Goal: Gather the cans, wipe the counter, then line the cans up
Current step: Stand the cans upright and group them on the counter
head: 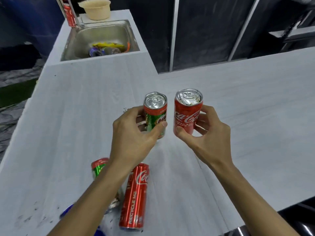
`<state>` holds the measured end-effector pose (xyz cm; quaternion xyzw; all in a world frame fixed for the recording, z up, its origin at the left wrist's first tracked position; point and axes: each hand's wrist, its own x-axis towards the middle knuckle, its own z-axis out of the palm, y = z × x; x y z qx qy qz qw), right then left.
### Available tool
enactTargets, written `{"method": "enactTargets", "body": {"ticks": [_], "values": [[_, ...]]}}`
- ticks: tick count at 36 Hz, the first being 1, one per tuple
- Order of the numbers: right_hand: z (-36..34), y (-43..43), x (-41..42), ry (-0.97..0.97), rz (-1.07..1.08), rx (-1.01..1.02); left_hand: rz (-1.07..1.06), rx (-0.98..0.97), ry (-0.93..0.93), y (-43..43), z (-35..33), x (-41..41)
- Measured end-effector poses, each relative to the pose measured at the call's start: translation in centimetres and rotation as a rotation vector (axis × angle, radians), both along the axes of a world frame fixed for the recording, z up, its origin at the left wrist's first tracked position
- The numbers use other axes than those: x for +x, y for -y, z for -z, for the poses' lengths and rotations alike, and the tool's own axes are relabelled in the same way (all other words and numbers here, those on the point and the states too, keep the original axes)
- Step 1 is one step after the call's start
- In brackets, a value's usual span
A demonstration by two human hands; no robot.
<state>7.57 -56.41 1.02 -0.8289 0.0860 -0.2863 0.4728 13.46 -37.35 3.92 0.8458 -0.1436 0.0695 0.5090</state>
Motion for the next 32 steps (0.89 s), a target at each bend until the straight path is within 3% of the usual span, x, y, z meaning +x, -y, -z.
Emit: {"method": "enactTargets", "body": {"ticks": [15, 32], "values": [[3.2, 11.1, 5.2, -0.035, 0.082, 0.006, 0.048, 0.037, -0.060, 12.8, 2.7, 6.3], [6.7, 18.6, 12.3, -0.039, 0.180, 0.058, 0.078, 0.036, -0.087, 21.2, 5.7, 12.9]]}}
